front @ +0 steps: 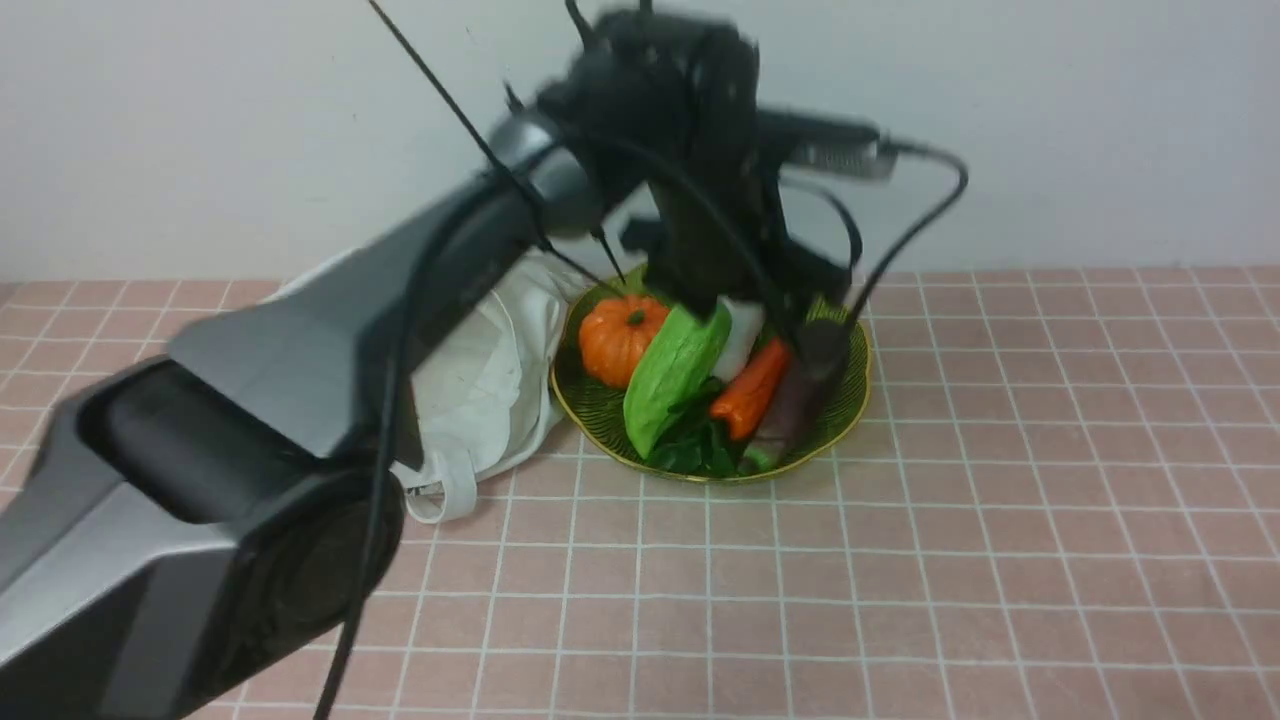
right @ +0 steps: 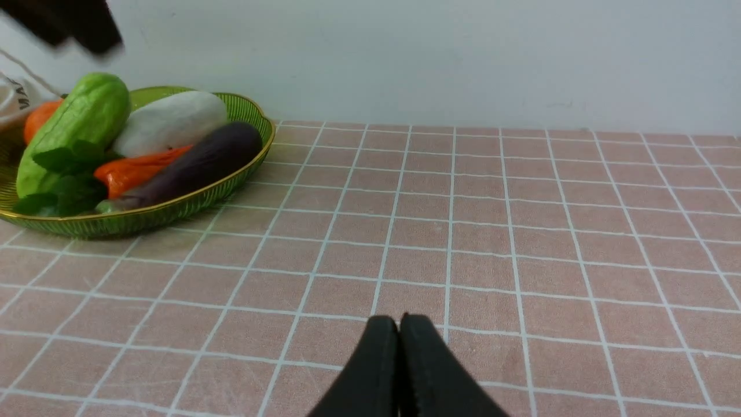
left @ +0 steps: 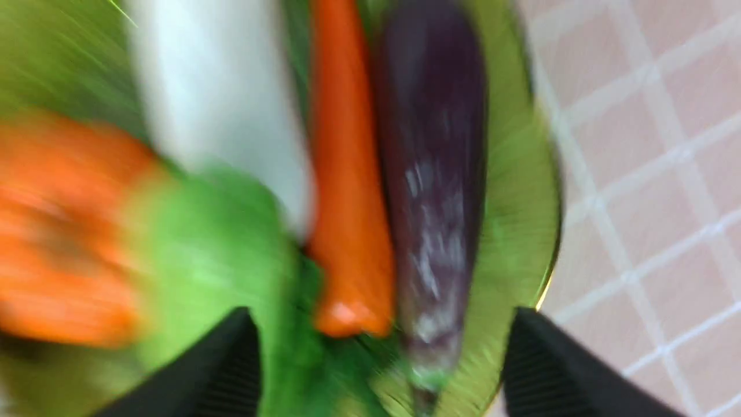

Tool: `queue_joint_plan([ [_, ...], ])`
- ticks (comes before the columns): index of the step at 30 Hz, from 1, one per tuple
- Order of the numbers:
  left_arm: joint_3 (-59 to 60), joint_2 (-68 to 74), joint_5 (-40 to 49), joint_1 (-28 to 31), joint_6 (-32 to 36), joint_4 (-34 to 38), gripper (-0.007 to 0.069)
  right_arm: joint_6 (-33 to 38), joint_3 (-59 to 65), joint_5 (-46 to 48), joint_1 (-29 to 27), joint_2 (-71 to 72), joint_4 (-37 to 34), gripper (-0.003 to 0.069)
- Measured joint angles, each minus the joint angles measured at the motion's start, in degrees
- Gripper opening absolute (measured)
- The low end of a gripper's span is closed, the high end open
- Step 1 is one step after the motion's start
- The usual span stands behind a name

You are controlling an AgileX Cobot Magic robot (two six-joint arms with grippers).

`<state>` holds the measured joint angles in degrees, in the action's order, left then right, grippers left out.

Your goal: Take vegetables from bag on pink coffee tablecloth place on plate.

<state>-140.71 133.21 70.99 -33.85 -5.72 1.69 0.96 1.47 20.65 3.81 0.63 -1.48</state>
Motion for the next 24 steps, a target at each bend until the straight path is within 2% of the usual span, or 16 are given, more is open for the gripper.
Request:
queue_joint_plan([
  [2,-2.14,-5.69,0.06,0.00,0.00,-3.05,0.0300,0.00,0.00,0.00,0.00,0.00,0.00,-0.0016],
  [3,-2.34,-6.90,0.11,0.00,0.06,-3.23,0.0285,0.00,0.00,0.00,0.00,0.00,0.00,-0.0016],
  [5,-2.06,-14.66,0.34,0.00,2.17,-4.69,0.0097,0.00,0.00,0.00,0.00,0.00,0.00,-0.0016],
  [6,-1.91,-16.00,0.34,0.00,2.39,-4.69,0.0087,0.00,0.00,0.00,0.00,0.00,0.00,-0.0016],
  [7,-0.08,-20.87,0.54,0.00,4.18,-5.08,0.0031,0.00,0.00,0.00,0.00,0.00,0.00,-0.0016],
  [9,3.30,-26.00,0.69,0.00,5.31,-5.13,0.0010,0.00,0.00,0.00,0.00,0.00,0.00,-0.0016],
  [11,15.09,-36.90,0.88,0.00,6.27,-5.13,-0.0005,0.00,0.00,0.00,0.00,0.00,0.00,-0.0016],
  [12,16.02,-38.51,0.87,0.00,6.27,-5.22,-0.0005,0.00,0.00,0.00,0.00,0.00,0.00,-0.0016],
  [16,37.94,-55.80,0.94,0.00,5.72,-5.55,-0.0005,0.00,0.00,0.00,0.00,0.00,0.00,-0.0016],
  [17,46.85,-61.52,0.09,0.00,4.22,-5.55,-0.0005,0.00,0.00,0.00,0.00,0.00,0.00,-0.0016],
  [18,53.61,-67.47,-3.07,0.00,3.14,-5.40,-0.0005,0.00,0.00,0.00,0.00,0.00,0.00,-0.0016],
  [21,78.61,-84.11,-20.32,0.00,0.04,-4.15,-0.0005,0.00,0.00,0.00,0.00,0.00,0.00,-0.0016],
  [22,85.15,-89.54,-26.61,0.00,-0.66,-3.59,-0.0005,0.00,0.00,0.00,0.00,0.00,0.00,-0.0016],
  [24,95.65,-96.83,-33.72,0.00,-1.41,-2.41,-0.0005,0.00,0.00,0.00,0.00,0.00,0.00,-0.0016],
])
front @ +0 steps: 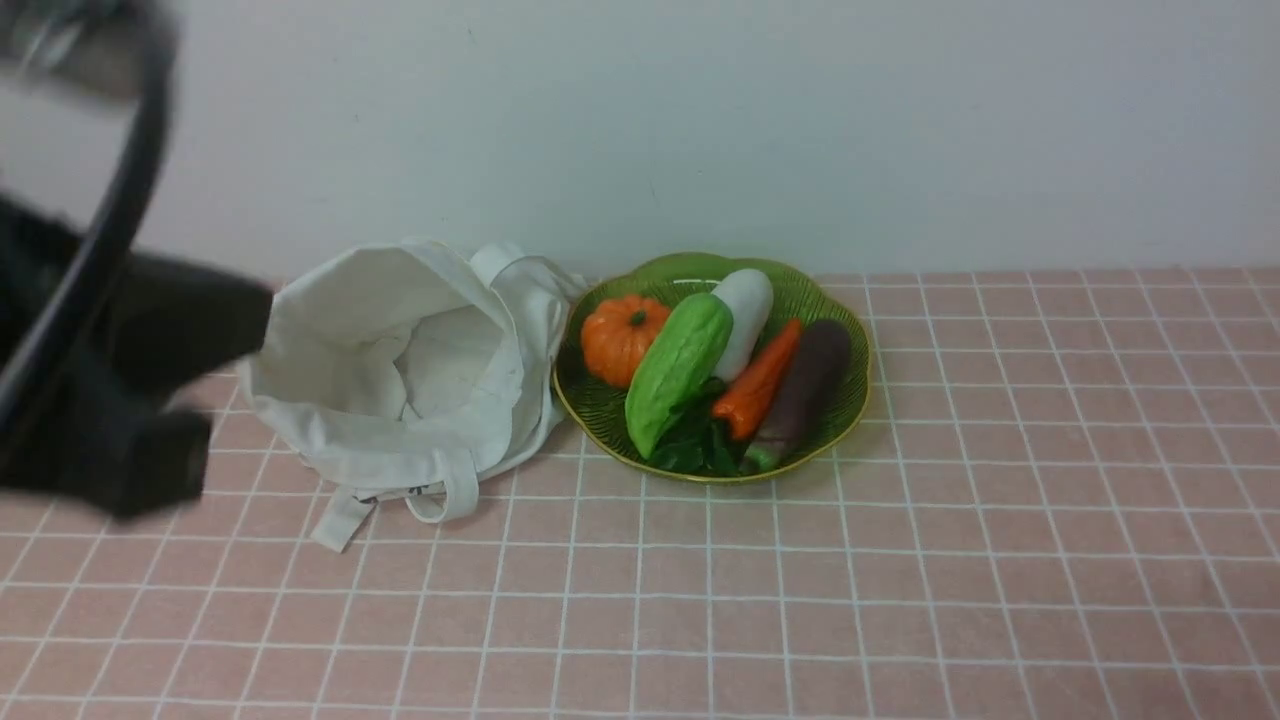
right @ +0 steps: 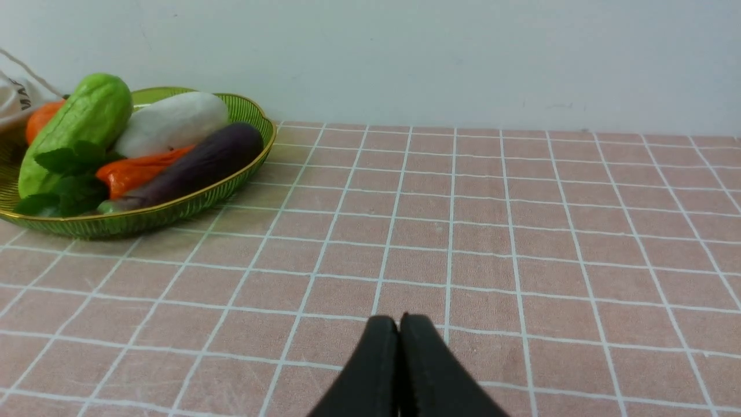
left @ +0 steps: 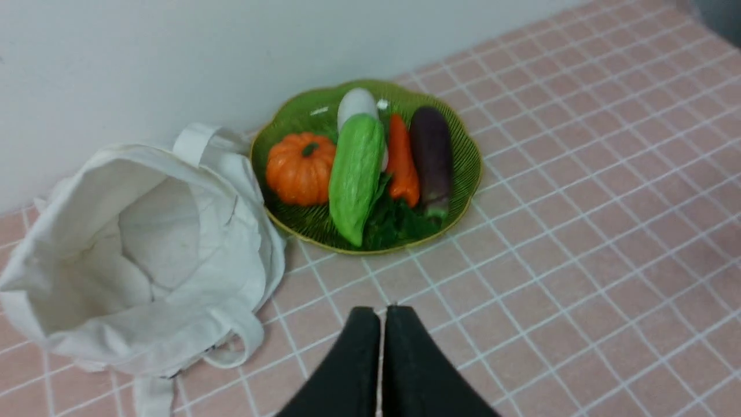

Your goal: Take vegetables from bag on pink coffee tablecloth place on plate.

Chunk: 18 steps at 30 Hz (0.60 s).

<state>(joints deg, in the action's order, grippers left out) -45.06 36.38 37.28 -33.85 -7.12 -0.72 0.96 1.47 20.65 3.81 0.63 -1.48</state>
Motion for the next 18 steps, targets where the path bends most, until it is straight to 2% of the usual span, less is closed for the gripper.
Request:
queue_joint_plan([
  [2,6.71,-4.95,-5.28,0.00,-0.65,1.07,-0.0005,0.00,0.00,0.00,0.00,0.00,0.00,-0.0016],
  [8,20.33,-18.22,-13.13,0.00,-1.91,1.40,-0.0005,0.00,0.00,0.00,0.00,0.00,0.00,-0.0016],
  [18,23.88,-36.81,-13.80,0.00,-1.86,0.72,-0.0005,0.00,0.00,0.00,0.00,0.00,0.00,-0.0016],
])
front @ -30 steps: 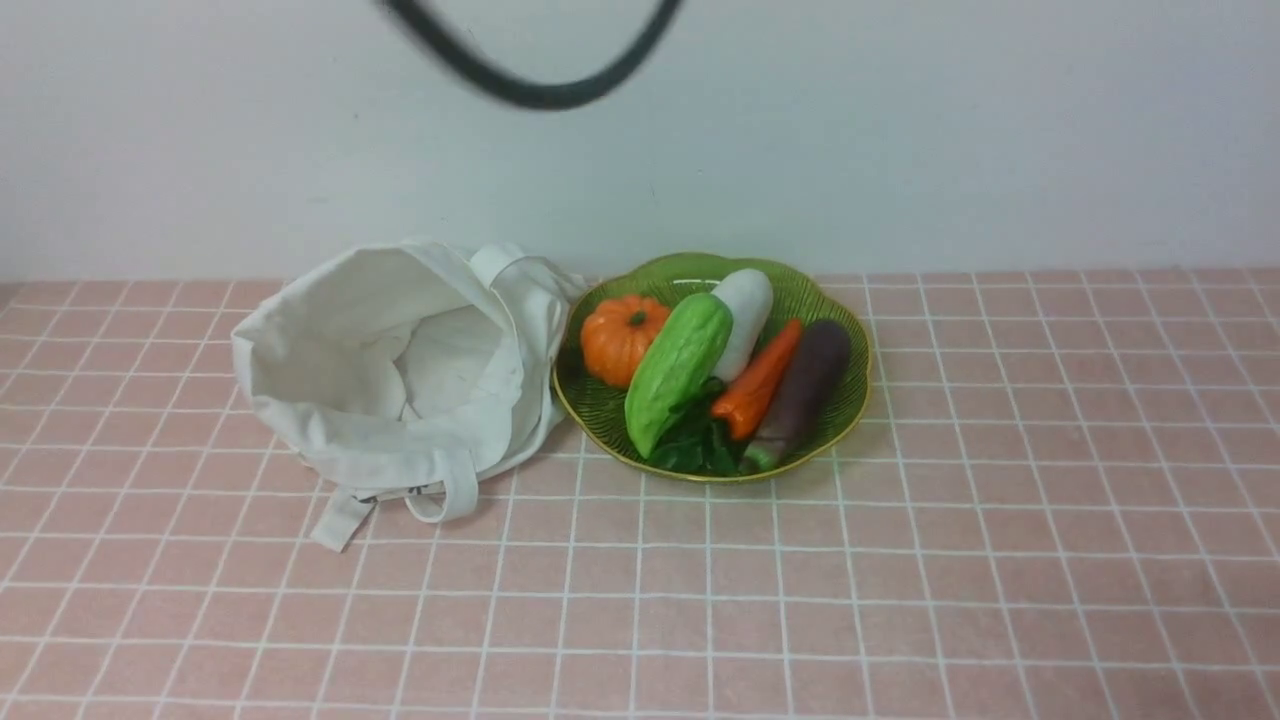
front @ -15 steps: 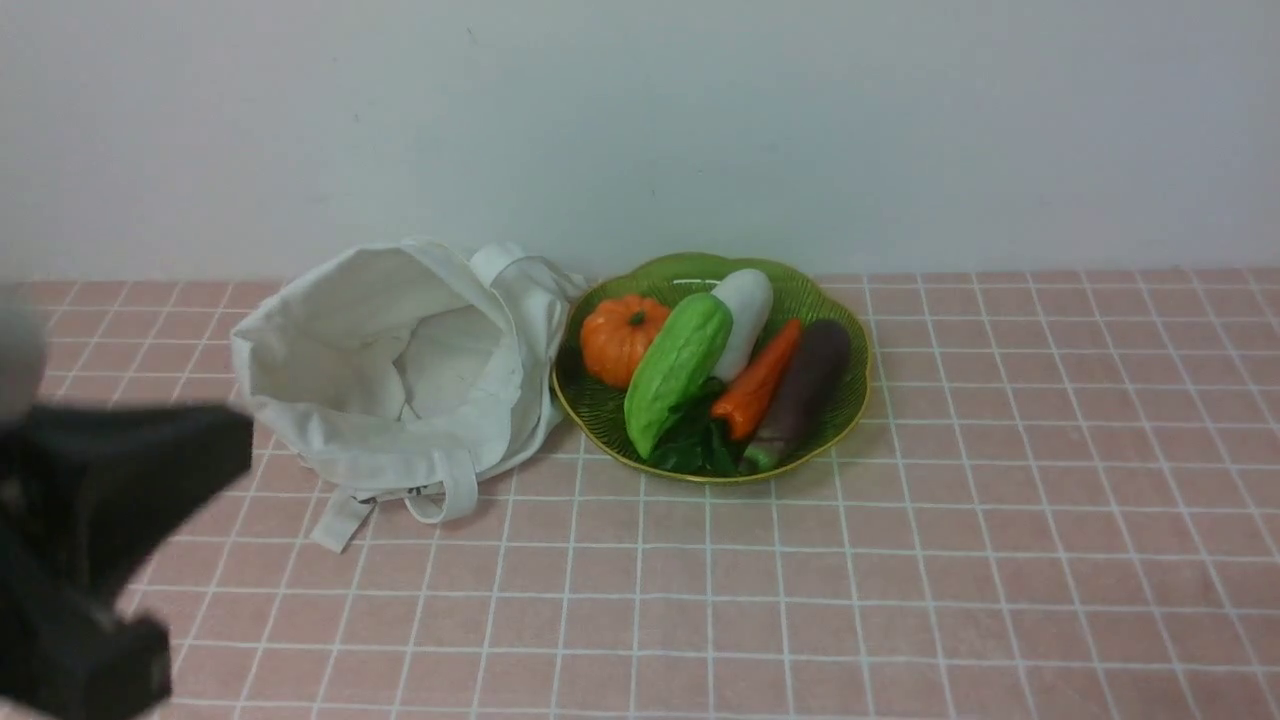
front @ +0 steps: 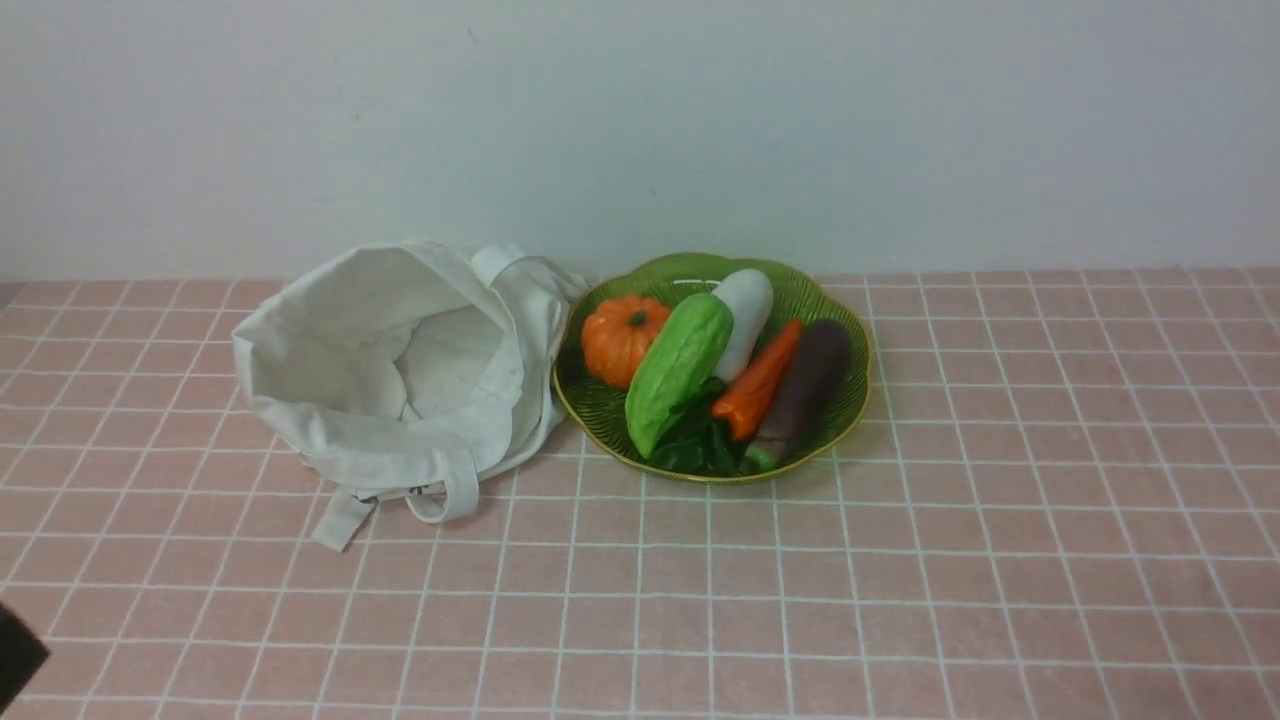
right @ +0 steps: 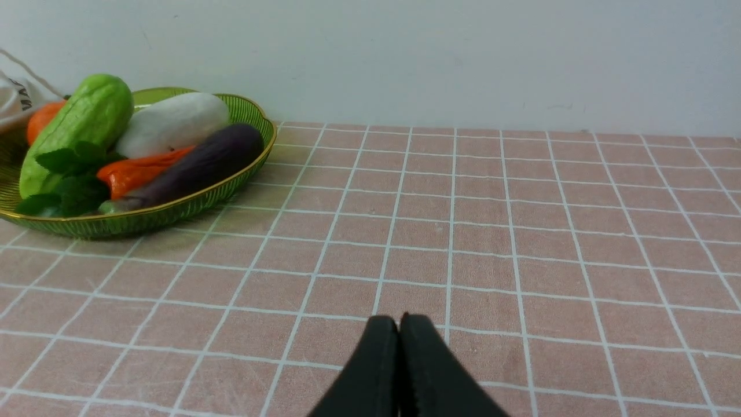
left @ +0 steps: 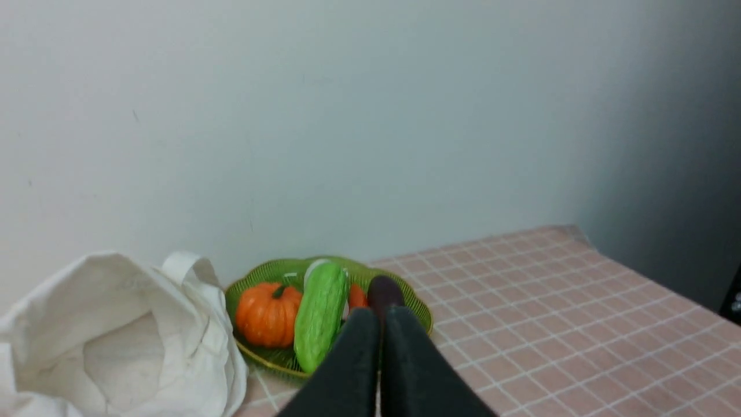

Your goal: Take vegetables from bag on pink coffee tablecloth place on plate.

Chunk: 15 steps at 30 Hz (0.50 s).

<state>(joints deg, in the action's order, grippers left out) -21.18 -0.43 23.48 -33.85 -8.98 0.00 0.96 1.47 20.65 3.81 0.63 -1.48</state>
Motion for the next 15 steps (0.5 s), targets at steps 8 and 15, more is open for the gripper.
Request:
queue_joint_plan([
  [8,2.45,-0.53,0.38,0.00,0.00,0.00,-0.0005,0.00,0.00,0.00,0.00,0.00,0.00,-0.0016],
  [15,9.66,-0.53,-1.05,2.30,1.05,-0.96,-0.0005,0.00,0.00,0.00,0.00,0.00,0.00,-0.0016],
])
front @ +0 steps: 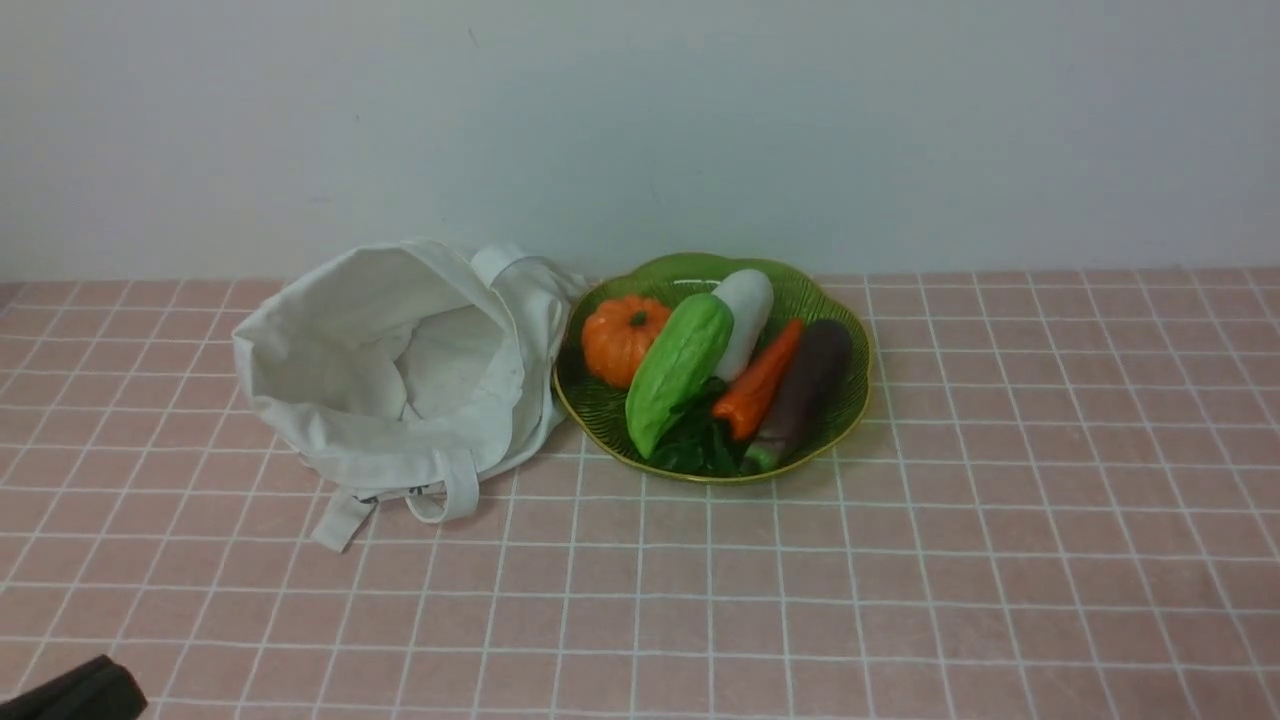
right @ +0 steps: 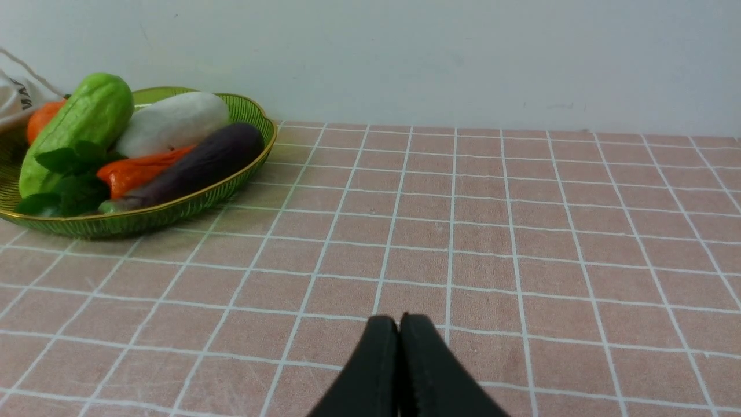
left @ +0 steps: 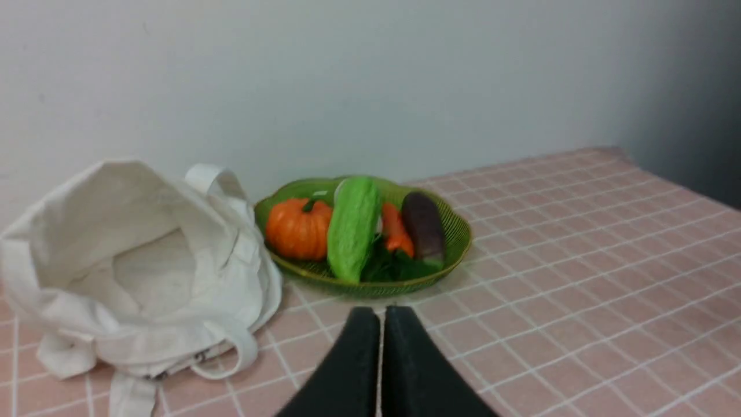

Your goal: Take vegetables from bag on pink coffee tablecloth place on plate.

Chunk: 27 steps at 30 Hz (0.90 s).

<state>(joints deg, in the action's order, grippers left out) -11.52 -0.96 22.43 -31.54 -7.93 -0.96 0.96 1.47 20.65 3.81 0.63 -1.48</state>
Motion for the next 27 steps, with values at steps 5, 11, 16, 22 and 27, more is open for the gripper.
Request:
queue_joint_plan([
  [5,7.81,0.00,-6.62,9.16,0.91,0.11,-0.0005,0.00,0.00,0.00,0.00,0.00,0.00,-0.0016],
  [11,13.06,0.00,-10.18,21.63,1.04,-0.14,-0.0005,0.00,0.00,0.00,0.00,0.00,0.00,-0.0016],
  [16,13.14,0.00,-6.05,29.16,1.14,-1.77,-0.0005,0.00,0.00,0.00,0.00,0.00,0.00,-0.0016],
  [22,13.21,0.00,-1.10,29.98,1.40,-3.43,-0.0005,0.00,0.00,0.00,0.00,0.00,0.00,-0.0016],
  [27,13.21,0.00,-0.96,30.05,2.27,-3.58,-0.0005,0.00,0.00,0.00,0.00,0.00,0.00,-0.0016],
])
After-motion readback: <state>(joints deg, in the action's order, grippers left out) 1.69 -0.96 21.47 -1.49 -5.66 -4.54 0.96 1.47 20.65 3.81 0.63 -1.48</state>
